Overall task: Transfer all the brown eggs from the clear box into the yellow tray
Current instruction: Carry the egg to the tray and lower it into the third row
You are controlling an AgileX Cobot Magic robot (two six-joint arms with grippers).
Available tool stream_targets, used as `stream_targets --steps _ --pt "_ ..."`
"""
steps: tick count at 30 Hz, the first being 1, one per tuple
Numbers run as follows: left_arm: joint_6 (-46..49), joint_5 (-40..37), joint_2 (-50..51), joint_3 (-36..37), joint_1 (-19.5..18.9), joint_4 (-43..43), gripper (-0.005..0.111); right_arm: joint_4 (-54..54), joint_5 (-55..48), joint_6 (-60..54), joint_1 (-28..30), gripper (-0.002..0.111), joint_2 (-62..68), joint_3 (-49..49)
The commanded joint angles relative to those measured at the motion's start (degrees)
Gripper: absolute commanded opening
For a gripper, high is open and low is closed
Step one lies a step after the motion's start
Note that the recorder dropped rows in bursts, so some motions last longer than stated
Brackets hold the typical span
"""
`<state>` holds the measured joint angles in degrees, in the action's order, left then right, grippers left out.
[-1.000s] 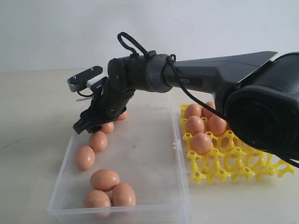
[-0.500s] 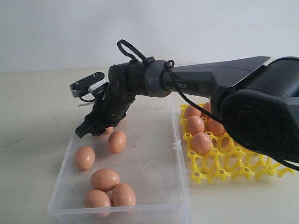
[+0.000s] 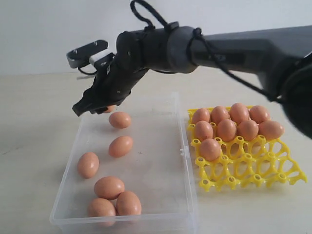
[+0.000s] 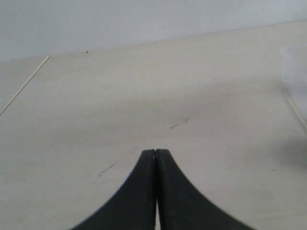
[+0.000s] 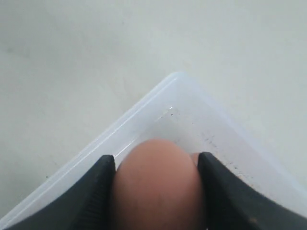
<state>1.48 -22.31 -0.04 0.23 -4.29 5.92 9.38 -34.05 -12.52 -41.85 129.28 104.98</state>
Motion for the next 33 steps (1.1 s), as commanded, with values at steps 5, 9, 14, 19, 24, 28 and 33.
stream_targets --steps 5,9,14,19,24,28,33 --pt "-0.15 0.51 0.04 -0.23 0.29 -0.03 0.000 0.24 16.40 1.18 2.23 0.000 -18.84 -24.27" --pt "-0.15 0.51 0.04 -0.23 0.29 -0.03 0.000 3.10 27.45 1.18 5.28 0.000 -29.72 -40.63" --pt "-0.15 0.51 0.04 -0.23 0.29 -0.03 0.000 8.85 39.70 1.05 11.75 0.000 -42.43 -60.65" --pt "-0.15 0.51 0.04 -0.23 0.29 -0.03 0.000 14.08 45.24 -0.53 17.07 0.000 -49.08 -73.96" --pt "-0.15 0.51 0.04 -0.23 0.29 -0.03 0.000 14.68 45.75 -0.62 18.19 0.000 -47.51 -75.43" --pt "-0.15 0.51 0.04 -0.23 0.29 -0.03 0.000 15.80 48.65 -0.50 18.19 0.000 -43.99 -75.43" --pt "-0.25 0.51 0.04 -0.23 0.29 -0.03 0.000 15.80 52.43 -0.77 18.19 0.000 -38.54 -75.20"
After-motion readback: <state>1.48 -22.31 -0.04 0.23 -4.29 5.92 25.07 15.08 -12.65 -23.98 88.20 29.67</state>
